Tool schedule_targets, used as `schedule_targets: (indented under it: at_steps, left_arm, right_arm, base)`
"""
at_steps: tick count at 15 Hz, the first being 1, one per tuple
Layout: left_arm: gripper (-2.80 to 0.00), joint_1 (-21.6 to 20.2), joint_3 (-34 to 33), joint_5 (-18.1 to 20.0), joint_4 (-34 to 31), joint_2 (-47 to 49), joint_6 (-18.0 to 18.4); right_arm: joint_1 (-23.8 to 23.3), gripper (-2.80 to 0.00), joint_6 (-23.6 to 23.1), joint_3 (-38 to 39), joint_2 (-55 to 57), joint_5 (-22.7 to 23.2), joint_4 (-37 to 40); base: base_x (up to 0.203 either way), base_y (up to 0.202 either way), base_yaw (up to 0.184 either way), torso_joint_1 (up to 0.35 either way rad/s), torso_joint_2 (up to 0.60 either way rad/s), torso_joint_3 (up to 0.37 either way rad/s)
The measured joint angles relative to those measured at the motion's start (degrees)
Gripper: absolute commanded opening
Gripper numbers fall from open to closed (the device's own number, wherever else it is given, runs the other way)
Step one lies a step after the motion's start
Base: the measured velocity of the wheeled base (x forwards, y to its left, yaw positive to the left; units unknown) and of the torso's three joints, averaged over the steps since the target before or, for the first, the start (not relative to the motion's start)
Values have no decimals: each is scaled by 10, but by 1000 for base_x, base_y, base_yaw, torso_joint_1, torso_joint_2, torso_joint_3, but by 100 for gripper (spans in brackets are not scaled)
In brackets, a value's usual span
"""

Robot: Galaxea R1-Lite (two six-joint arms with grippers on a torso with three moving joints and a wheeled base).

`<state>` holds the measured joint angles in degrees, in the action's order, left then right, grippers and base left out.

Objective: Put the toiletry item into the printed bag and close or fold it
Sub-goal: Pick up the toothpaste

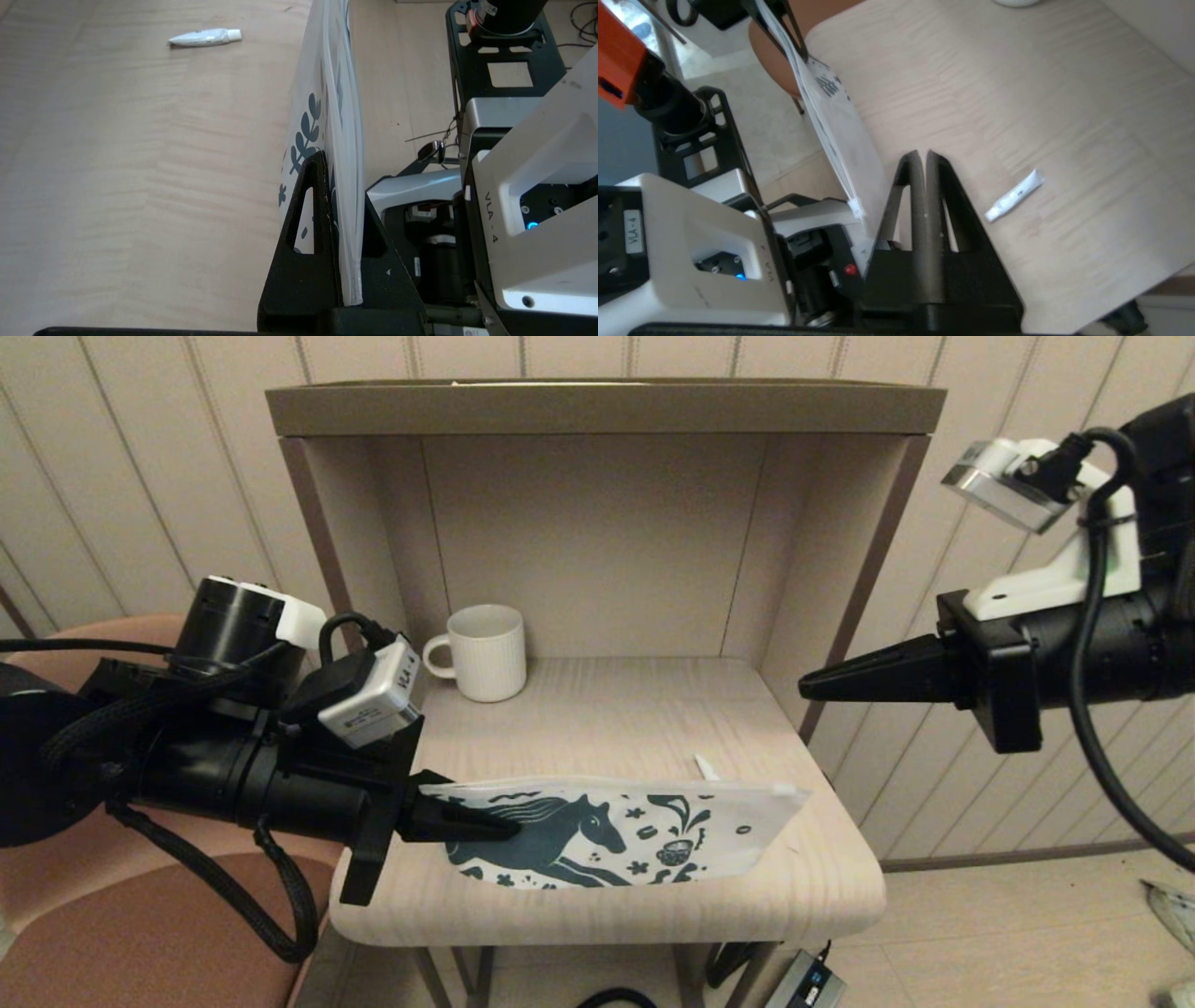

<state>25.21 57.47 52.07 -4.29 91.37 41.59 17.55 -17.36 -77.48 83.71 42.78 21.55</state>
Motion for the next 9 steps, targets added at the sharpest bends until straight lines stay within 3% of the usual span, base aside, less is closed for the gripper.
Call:
schedule_targets:
  at_steps: [8,9]
  left_arm:
    - [-280,-1,-5,0,0,-18,2]
    - [-280,-1,-7,0,1,-20,1]
  right_arm:
    - [-1,-280,13,-7,9,0,-4]
    - [-1,0,14,-7,12,-3,-5]
  base:
    - [0,0,0,0,0,0]
    - [0,0,0,0,0,0]
